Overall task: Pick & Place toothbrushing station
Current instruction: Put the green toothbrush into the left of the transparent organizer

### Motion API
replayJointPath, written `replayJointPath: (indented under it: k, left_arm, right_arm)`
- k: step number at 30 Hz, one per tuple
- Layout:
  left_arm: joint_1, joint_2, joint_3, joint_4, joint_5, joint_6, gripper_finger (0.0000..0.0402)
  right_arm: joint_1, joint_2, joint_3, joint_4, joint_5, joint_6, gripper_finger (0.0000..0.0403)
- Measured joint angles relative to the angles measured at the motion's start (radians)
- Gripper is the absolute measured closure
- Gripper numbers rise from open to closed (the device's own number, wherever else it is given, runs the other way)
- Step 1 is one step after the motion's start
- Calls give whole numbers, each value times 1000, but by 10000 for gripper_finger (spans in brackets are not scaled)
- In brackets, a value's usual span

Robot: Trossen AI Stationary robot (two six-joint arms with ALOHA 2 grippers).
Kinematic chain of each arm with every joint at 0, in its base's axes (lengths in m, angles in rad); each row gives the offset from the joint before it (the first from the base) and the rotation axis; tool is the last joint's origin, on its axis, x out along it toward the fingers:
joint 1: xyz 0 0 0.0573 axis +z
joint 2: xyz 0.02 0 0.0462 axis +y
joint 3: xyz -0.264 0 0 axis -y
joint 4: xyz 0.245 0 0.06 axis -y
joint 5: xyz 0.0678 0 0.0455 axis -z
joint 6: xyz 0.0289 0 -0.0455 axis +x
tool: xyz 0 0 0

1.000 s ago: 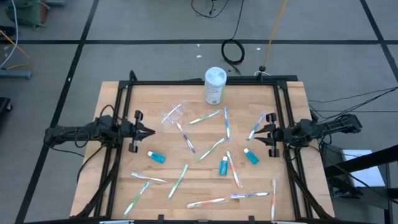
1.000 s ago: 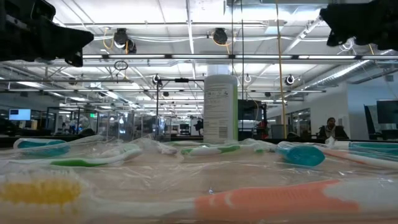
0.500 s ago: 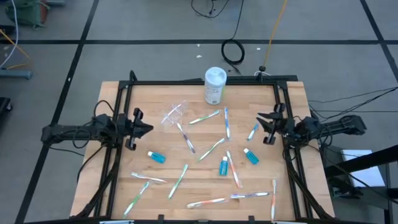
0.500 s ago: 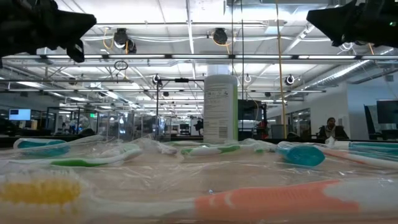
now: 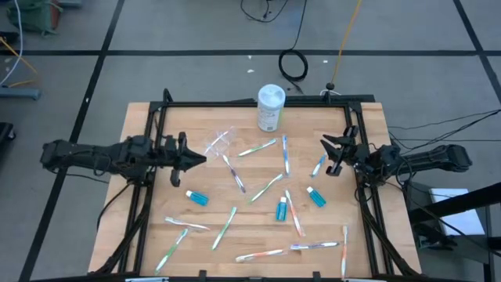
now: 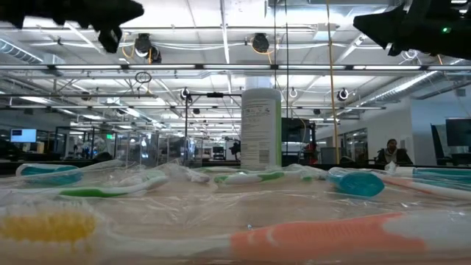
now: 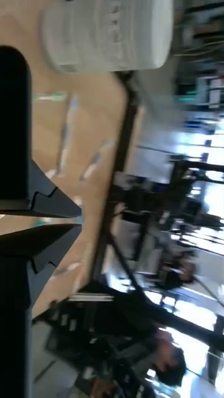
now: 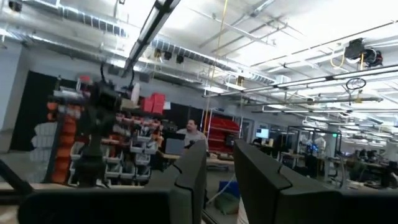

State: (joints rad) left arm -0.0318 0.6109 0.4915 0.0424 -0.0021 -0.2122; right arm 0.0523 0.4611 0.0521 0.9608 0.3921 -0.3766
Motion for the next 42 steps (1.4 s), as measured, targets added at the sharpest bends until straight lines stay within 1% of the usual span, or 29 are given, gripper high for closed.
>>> replayJointPath:
  k: [4,7,10,13,16,19,22,27,30,31,34,35,36,40,42]
  left_arm:
    - [-12,104,229,-317,1,-20,371]
    - [-29,170,365,-504,10,-67,371]
    - [-58,232,457,-638,32,-107,371]
    - [-82,288,508,-740,29,-208,370]
    - [-114,339,519,-816,41,-332,370]
    - [-158,395,518,-868,76,-430,370]
    - [-219,459,518,-881,100,-473,370]
    - [-328,566,518,-890,99,-558,370]
    - [-385,637,518,-930,105,-652,370]
    - [-398,660,518,-947,129,-696,370]
    - [-424,726,518,-983,294,-812,370]
    - [-431,749,518,-986,336,-822,370]
    - [-439,773,518,-986,355,-821,370]
    - [-464,841,518,-987,358,-764,370]
    - [-457,864,518,-987,395,-713,370]
  right_arm:
    - [-11,22,0,-27,0,7,330]
    - [-17,36,0,-24,0,21,330]
    - [-21,38,0,-23,0,21,330]
    - [-21,38,0,-23,0,21,330]
    - [-21,38,0,-24,0,16,330]
    - [-21,38,0,-32,0,6,330]
    - [-21,38,0,-37,0,-2,330]
    - [-21,38,0,-38,0,-2,330]
    - [-21,38,0,-38,0,-2,330]
    - [-21,38,0,-39,0,-2,330]
    - [-21,37,0,-68,0,-2,330]
    - [-21,38,0,-80,0,-2,330]
    - [-21,38,0,-88,0,-2,330]
    - [-21,37,0,-94,0,-11,330]
    - [-21,37,0,-94,0,-19,330]
